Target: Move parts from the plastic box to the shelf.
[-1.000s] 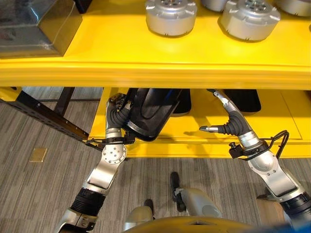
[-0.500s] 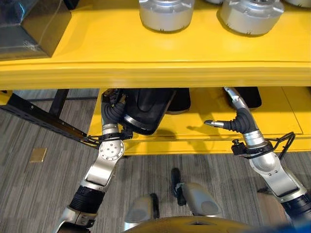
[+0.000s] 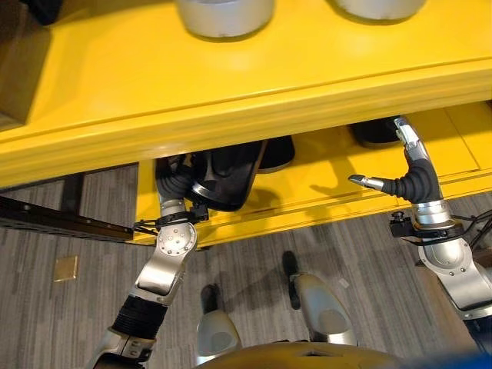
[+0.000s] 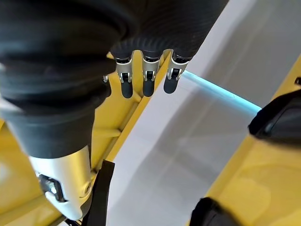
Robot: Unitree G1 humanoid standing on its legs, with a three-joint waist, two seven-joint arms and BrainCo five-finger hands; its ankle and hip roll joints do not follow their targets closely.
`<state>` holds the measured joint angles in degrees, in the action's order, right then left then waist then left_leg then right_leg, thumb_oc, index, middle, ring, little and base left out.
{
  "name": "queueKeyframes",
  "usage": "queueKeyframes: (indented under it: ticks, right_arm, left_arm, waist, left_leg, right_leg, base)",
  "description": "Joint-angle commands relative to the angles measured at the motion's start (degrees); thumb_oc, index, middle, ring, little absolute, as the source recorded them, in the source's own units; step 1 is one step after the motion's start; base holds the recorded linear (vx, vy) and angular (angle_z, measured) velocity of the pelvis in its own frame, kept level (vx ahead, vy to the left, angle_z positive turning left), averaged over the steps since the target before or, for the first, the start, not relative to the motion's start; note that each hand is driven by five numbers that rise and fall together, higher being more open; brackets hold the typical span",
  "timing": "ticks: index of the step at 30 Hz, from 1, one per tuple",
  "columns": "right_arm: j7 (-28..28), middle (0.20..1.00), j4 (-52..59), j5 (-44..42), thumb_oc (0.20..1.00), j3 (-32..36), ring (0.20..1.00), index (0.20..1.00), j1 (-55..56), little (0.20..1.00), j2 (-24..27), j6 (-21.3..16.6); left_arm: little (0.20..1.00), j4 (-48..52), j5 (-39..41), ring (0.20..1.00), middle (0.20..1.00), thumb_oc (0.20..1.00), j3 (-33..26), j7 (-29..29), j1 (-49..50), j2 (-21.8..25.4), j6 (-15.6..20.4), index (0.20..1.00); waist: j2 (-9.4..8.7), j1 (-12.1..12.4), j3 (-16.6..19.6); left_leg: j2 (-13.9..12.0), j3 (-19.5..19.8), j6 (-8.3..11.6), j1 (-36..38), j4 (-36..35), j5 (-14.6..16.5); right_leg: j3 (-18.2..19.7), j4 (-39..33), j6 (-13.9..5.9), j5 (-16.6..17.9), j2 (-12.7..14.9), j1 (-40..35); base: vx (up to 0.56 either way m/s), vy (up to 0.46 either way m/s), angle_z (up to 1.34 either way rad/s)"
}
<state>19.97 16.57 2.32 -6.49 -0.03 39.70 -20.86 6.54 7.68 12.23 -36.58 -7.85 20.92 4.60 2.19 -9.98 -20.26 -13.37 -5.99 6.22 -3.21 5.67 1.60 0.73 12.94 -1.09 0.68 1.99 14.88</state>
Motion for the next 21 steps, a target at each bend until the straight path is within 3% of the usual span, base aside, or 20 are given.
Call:
queueKeyframes:
  ticks: [1, 2, 3, 8, 11, 14, 15, 16, 17, 18, 19, 21]
  right_arm:
    - [2.66, 1.0, 2.7, -1.12, 1.0, 0.5, 1.0, 1.0, -1.8, 1.0, -0.95, 0.71]
    - [2.8, 1.0, 2.71, -1.4, 1.0, 0.68, 1.0, 1.0, -1.58, 1.0, -1.3, 0.97]
    - [2.52, 1.0, 3.29, -0.81, 1.0, 1.48, 1.0, 1.0, -0.9, 1.0, -1.96, 0.84]
    - [3.28, 1.0, 4.02, -0.51, 1.0, 1.6, 1.0, 1.0, -0.54, 1.0, -3.59, 1.79]
    - [5.04, 1.0, 4.48, 0.25, 1.0, 1.98, 1.0, 1.0, -0.18, 1.0, -3.96, 2.63]
    - [5.43, 1.0, 5.02, 0.41, 1.0, 2.39, 1.0, 1.0, 0.37, 1.0, -4.04, 3.79]
    - [1.5, 1.0, 3.96, -1.43, 1.0, 1.81, 1.0, 1.0, -1.33, 1.0, -4.64, 3.42]
    - [0.77, 1.0, 3.15, -1.33, 1.0, 0.96, 1.0, 1.0, -2.29, 1.0, -5.02, 2.72]
    - [1.62, 1.0, 3.09, -1.51, 1.0, 0.32, 1.0, 1.0, -2.37, 1.0, -5.07, 2.75]
    - [4.03, 1.0, 3.51, -0.18, 1.0, -0.05, 1.0, 1.0, -2.02, 1.0, -5.33, 3.03]
    - [4.5, 1.0, 3.46, 0.09, 1.0, -0.06, 1.0, 1.0, -2.12, 1.0, -5.56, 3.09]
    - [5.1, 1.0, 3.97, 0.56, 1.0, 0.41, 1.0, 1.0, -0.88, 1.0, -6.27, 3.59]
  left_arm:
    - [0.2, 5.23, -1.64, 0.2, 0.2, 0.2, -2.3, -1.24, -0.87, 2.21, 3.61, 0.2]
    - [0.2, 5.24, -1.91, 0.2, 0.2, 0.2, -1.79, -1.54, -1.41, 1.86, 3.33, 0.2]
    - [0.2, 5.71, -1.82, 0.2, 0.2, 0.2, -1.46, -2.02, -1.91, 1.56, 2.7, 0.2]
    - [0.2, 6.45, -4.37, 0.2, 0.2, 0.2, -0.93, -3.78, -3.19, 1.15, 2.63, 0.2]
    - [0.2, 7.99, -4.57, 0.2, 0.2, 0.2, -0.9, -0.74, -2.25, 1.07, 1.82, 0.2]
    - [0.2, 9.71, -2.97, 0.2, 0.2, 0.2, -1.57, 2.12, 0.26, 2.18, 1.07, 0.2]
    - [0.2, 10.99, -3.49, 0.2, 0.2, 0.2, -3.84, 3.05, 4.83, 3.6, 2.59, 0.2]
    - [0.2, 11.0, -4.07, 0.2, 0.2, 0.2, -4.27, 2.63, 6.04, 3.93, 3.61, 0.2]
    - [0.2, 11.38, -4.62, 0.2, 0.2, 0.2, -4.05, 2.8, 5.59, 4.34, 3.72, 0.2]
    - [0.2, 11.67, -4.73, 0.2, 0.2, 0.2, -2.89, 3.05, 3.12, 4.8, 3.07, 0.2]
    - [0.2, 11.66, -4.7, 0.2, 0.2, 0.2, -2.42, 2.96, 2.15, 4.93, 2.82, 0.2]
    - [0.2, 10.86, -4.83, 0.2, 0.2, 0.2, -1.04, 3.43, -0.98, 5.18, 1.98, 0.2]
  waist:
    - [-2.77, 0.36, 3.25]
    - [-2.88, 0.31, 3.18]
    - [-3.41, 0.18, 3.18]
    - [-4.94, 0.56, 2.66]
    - [-6.0, 1.06, 2.27]
    - [-7.17, 2.02, 1.72]
    - [-8.17, 5.6, 0.41]
    - [-8.41, 6.77, 0.41]
    - [-8.07, 7.18, 0.66]
    - [-7.58, 7.15, 1.21]
    - [-7.56, 7.13, 1.21]
    - [-8.4, 6.75, 1.29]
  left_leg:
    - [2.74, -0.53, -1.04, -0.25, 0.29, -2.59]
    - [3.64, -0.19, -1.38, -0.43, 0.78, -1.93]
    - [5.16, -0.13, -2.22, -0.6, 1.31, 0.6]
    - [7.16, -0.61, -3.5, -1.52, 3.2, 3.4]
    - [8.23, -1.45, -4.24, -2.0, 5.35, 5.25]
    - [9.17, -3.91, -5.21, -1.68, 8.8, 8.09]
    - [6.88, -12.66, -5.1, 1.19, 10.54, 9.67]
    - [5.95, -14.55, -5.42, 1.63, 10.83, 9.66]
    - [5.19, -12.95, -6.52, 0.76, 11.27, 9.44]
    - [3.97, -9.87, -7.18, -2.36, 12.24, 8.75]
    - [3.71, -8.94, -7.24, -3.49, 12.52, 8.56]
    - [3.69, -4.72, -6.88, -8.0, 15.08, 8.99]
  right_leg:
    - [0.1, -2.07, -2.44, -5.33, 1.25, -5.92]
    - [0.54, -2.74, -2.73, -4.7, 1.44, -6.11]
    - [1.05, -3.77, -3.43, -3.68, 1.97, -6.26]
    - [1.61, -5.69, -4.3, -2.31, 2.5, -6.58]
    - [2.13, -7.68, -5.02, -0.71, 3.3, -7.06]
    - [0.37, -10.31, -6.5, 1.92, 4.92, -7.98]
    - [-14.26, -10.66, -8.8, 4.33, 7.54, -9.26]
    - [-16.83, -8.93, -9.23, 4.06, 8.96, -9.63]
    - [-14.04, -4.08, -8.96, 2.07, 10.82, -9.5]
    - [-8.93, 4.32, -7.94, -1.07, 12.9, -8.69]
    - [-7.5, 6.54, -7.65, -1.28, 13.35, -8.23]
    - [-2.82, 5.42, -7.58, -5.03, 11.89, -9.5]
  base:
    - [-0.06, 0.235, 0.41]
    - [-0.08, 0.234, 0.51]
    - [-0.1, 0.204, 0.39]
    - [-0.11, 0.118, 0.17]
    - [-0.1, 0.074, 0.09]
    - [-0.04, 0.034, -0.03]
    - [-0.1, -0.051, -0.24]
    - [-0.18, -0.145, -0.98]
    - [-0.28, -0.258, -2.73]
    - [-0.27, -0.265, -1.82]
    - [-0.23, -0.323, -1.05]
    - [-0.08, -0.376, 1.3]
